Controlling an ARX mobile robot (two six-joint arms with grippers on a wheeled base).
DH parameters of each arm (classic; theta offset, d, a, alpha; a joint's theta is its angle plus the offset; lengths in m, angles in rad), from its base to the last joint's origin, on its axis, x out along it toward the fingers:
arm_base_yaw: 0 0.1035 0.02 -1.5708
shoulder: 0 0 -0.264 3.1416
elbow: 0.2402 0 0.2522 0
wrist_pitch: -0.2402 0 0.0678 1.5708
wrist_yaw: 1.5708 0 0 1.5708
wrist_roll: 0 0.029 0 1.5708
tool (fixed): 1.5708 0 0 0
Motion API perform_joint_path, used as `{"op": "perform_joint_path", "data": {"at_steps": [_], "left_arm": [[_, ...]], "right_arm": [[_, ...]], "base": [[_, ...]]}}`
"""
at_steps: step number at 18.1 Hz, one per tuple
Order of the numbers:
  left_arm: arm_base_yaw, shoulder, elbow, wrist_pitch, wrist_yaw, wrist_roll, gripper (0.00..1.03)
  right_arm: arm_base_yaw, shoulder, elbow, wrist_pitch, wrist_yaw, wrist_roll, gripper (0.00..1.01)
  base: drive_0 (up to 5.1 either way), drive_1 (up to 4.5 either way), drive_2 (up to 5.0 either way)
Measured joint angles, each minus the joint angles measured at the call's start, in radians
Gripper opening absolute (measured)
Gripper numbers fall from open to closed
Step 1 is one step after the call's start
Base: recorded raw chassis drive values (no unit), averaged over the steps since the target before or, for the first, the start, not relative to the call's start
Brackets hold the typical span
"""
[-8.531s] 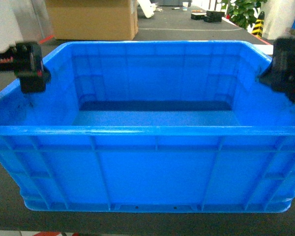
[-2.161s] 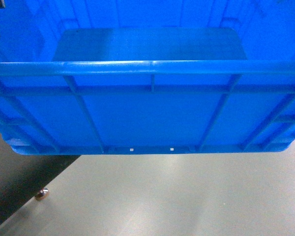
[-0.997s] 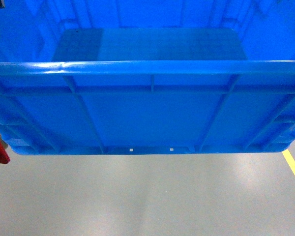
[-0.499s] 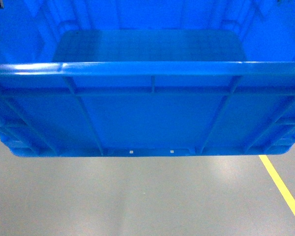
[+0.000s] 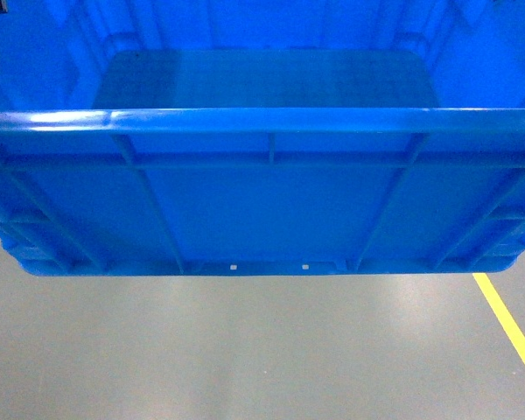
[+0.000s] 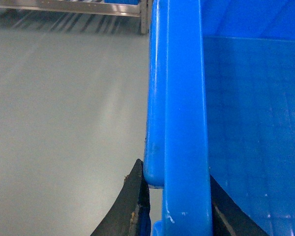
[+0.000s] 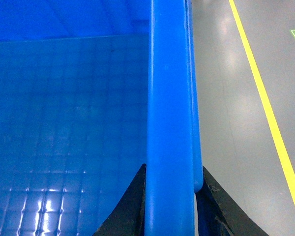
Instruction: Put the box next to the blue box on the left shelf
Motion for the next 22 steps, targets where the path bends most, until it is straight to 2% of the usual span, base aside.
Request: {"op": "perform_joint_path", "data": {"at_steps": [22], "left_arm": [[-0.001,0.000,0.000,0.001,0.000,0.004,0.17]], "right_arm": [[0.000,0.001,-0.002,0.004,0.001,0.000,0.21]], "base": [[-0.1,4.22,-4.4]]}}
